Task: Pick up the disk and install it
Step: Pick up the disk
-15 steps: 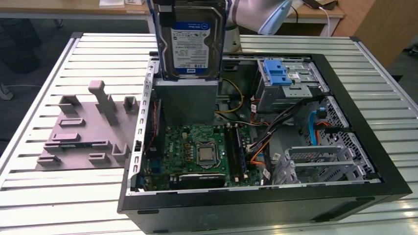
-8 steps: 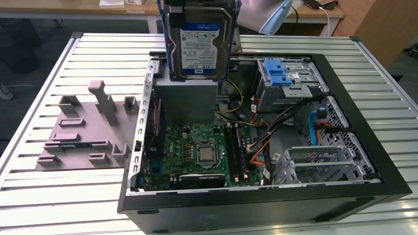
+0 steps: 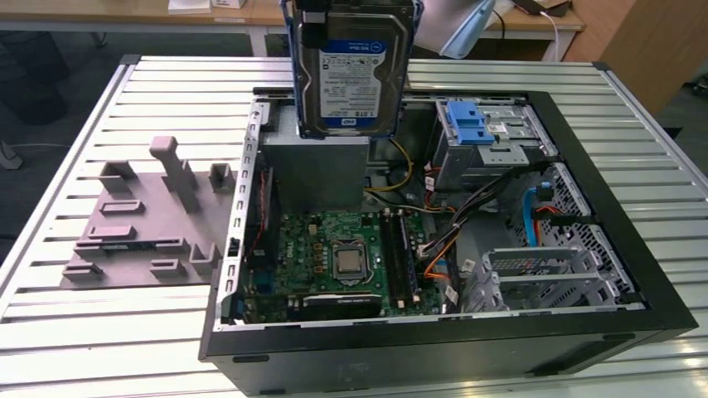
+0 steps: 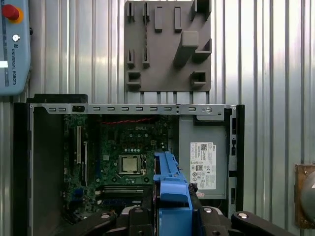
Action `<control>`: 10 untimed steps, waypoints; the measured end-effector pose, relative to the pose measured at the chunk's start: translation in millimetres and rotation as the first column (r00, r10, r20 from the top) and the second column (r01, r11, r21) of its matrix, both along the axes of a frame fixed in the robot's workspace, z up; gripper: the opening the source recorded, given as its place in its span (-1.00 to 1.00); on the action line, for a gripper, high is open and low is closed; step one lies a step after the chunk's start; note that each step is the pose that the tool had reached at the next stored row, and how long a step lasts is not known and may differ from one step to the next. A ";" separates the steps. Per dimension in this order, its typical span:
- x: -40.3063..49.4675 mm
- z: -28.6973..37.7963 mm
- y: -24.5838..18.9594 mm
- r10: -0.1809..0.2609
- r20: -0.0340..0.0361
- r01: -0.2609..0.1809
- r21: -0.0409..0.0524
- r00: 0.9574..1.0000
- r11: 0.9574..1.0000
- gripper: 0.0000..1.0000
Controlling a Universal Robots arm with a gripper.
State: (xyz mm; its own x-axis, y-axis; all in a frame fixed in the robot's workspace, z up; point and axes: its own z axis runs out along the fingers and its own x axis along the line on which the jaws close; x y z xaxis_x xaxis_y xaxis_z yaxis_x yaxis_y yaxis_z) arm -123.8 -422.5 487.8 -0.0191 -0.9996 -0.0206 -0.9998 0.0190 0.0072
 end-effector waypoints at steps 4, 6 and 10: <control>5.6 0.0 -0.8 -0.002 0.000 0.002 0.000 1.000 1.000 -0.27; 8.2 0.0 -1.2 -0.004 0.000 0.004 0.000 1.000 1.000 -0.27; 12.9 0.0 -2.1 -0.007 0.000 0.007 0.000 1.000 1.000 -0.27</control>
State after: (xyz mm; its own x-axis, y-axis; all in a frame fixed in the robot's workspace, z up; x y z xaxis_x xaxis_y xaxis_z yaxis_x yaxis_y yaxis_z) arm -111.0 -424.5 487.8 -0.0263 -0.9994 -0.0206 -0.9996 0.0261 0.0072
